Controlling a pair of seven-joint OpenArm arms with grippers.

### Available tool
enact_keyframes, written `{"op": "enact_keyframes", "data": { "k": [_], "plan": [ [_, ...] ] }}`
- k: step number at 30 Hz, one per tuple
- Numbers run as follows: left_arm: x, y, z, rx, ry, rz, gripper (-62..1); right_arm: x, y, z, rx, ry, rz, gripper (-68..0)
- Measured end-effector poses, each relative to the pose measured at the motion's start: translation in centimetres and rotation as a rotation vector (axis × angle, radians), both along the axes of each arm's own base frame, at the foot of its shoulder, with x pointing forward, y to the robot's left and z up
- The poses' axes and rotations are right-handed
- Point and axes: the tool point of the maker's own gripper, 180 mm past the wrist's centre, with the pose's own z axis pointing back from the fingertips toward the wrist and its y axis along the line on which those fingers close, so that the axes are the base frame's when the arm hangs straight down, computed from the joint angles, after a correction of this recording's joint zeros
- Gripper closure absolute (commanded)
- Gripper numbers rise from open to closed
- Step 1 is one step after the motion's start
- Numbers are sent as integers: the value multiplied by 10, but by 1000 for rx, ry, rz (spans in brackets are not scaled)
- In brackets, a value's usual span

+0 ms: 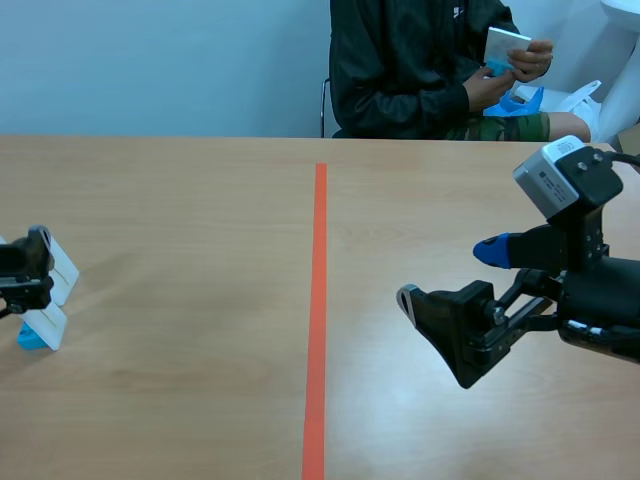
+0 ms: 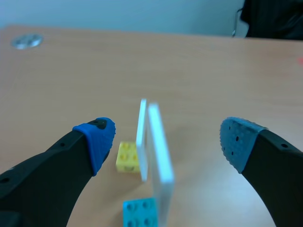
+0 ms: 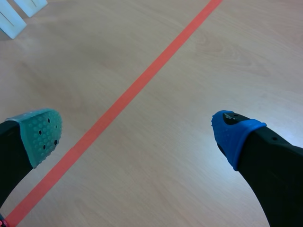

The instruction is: Sort the leaf by its shape. The table is split by an orange tape line. A compound leaf with several leaflets goes to the left side, a simple leaf with one blade goes to the right side. Return to the home posture when a red brick is placed on the table.

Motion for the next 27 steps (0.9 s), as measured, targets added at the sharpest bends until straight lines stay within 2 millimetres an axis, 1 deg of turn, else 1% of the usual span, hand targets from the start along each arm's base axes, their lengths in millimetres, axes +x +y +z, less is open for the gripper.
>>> {"op": "enact_keyframes", "data": {
  "k": [2,3,6,7,9,10,12,15,17,18,21,23,25,27],
  "plan": [
    [-1,-3,23,30,-47,-24,-498,0,0,0,0,0,0,-679],
    [-3,-3,35,49,-68,-32,-515,0,0,0,0,0,0,-679],
    [-11,-4,67,103,-107,-64,-614,0,0,0,0,0,0,-679],
    [-14,-7,78,99,-126,-83,-623,0,0,0,0,0,0,-679],
    [-21,-24,99,89,-154,-165,-623,0,0,0,0,0,0,-679],
    [-25,-37,106,84,-159,-220,-623,0,0,0,0,0,0,-679],
    [-34,-65,114,84,-150,-332,-623,0,0,0,1,0,0,-679],
    [-51,-104,117,65,-110,-499,-623,0,0,0,1,-1,0,-679],
    [-59,-118,115,42,-77,-548,-623,0,0,0,1,-1,0,-679],
    [-60,-122,112,40,-57,-557,-623,0,0,0,1,-1,0,-679],
    [-62,-130,93,24,21,-572,-623,0,0,0,1,-1,0,-679],
    [-65,-138,79,-6,61,-594,-623,1,-2,1,3,-1,-6,-679],
    [-70,-152,65,-39,103,-627,-623,1,-6,4,21,-1,-25,-679],
    [-75,-167,56,-66,126,-663,-623,-1,-13,5,10,-2,-43,-679]
  ]
}}
